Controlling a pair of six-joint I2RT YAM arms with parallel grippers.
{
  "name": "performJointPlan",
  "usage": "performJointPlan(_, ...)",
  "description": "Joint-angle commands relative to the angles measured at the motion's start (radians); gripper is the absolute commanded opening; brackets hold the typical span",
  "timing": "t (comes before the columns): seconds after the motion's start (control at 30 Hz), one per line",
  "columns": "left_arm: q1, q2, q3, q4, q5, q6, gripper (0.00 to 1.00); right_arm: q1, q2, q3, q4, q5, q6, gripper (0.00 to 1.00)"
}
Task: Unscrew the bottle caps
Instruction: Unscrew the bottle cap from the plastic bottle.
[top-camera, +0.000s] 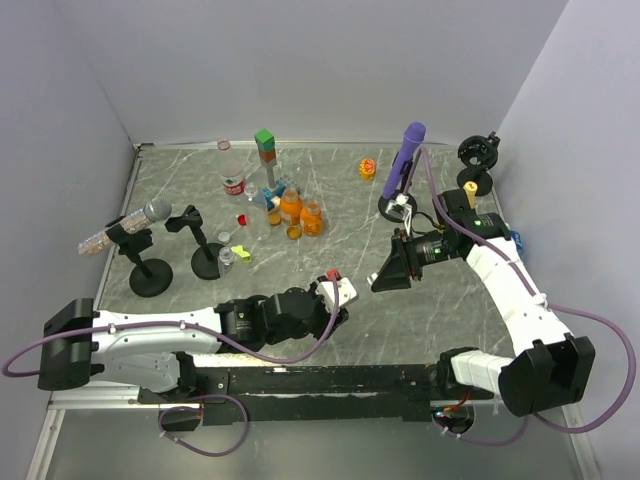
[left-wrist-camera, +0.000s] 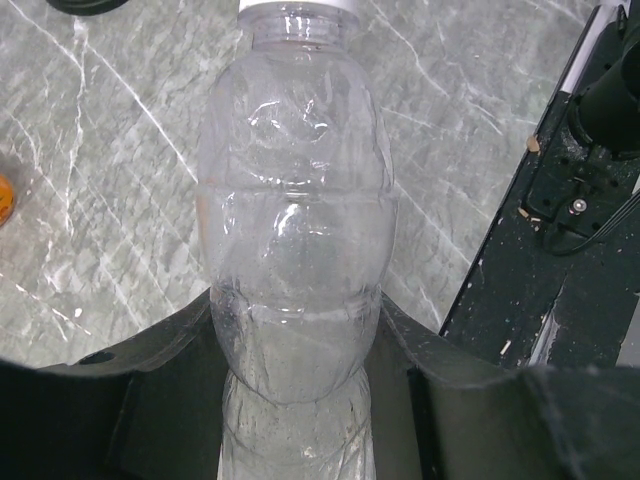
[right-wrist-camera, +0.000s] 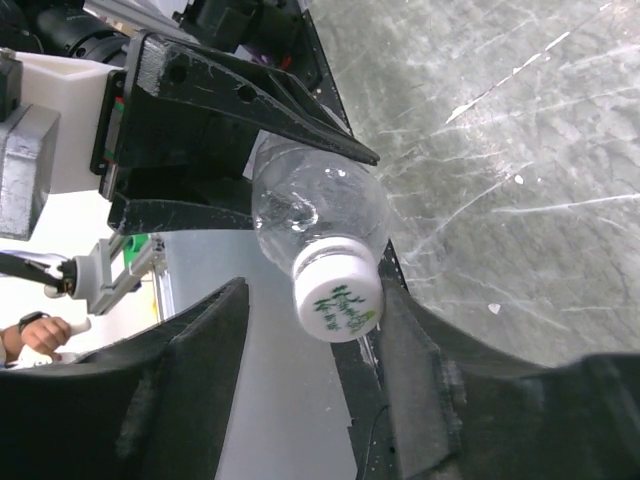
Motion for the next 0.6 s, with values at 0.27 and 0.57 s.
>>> performJointPlan(0.27, -0.007, -0.008, -0.007, 0.089, 0.021, 0.022, 0.34, 0.003, -0.002, 0.031, -0.039, -0.062, -0.051, 0.15)
performJointPlan(0.57, 0.060, -0.081, -0.050, 0.188, 0.185, -0.051, 0.99, 0.054, -0.135, 0.015, 0.033, 0.065, -0.109, 0.08)
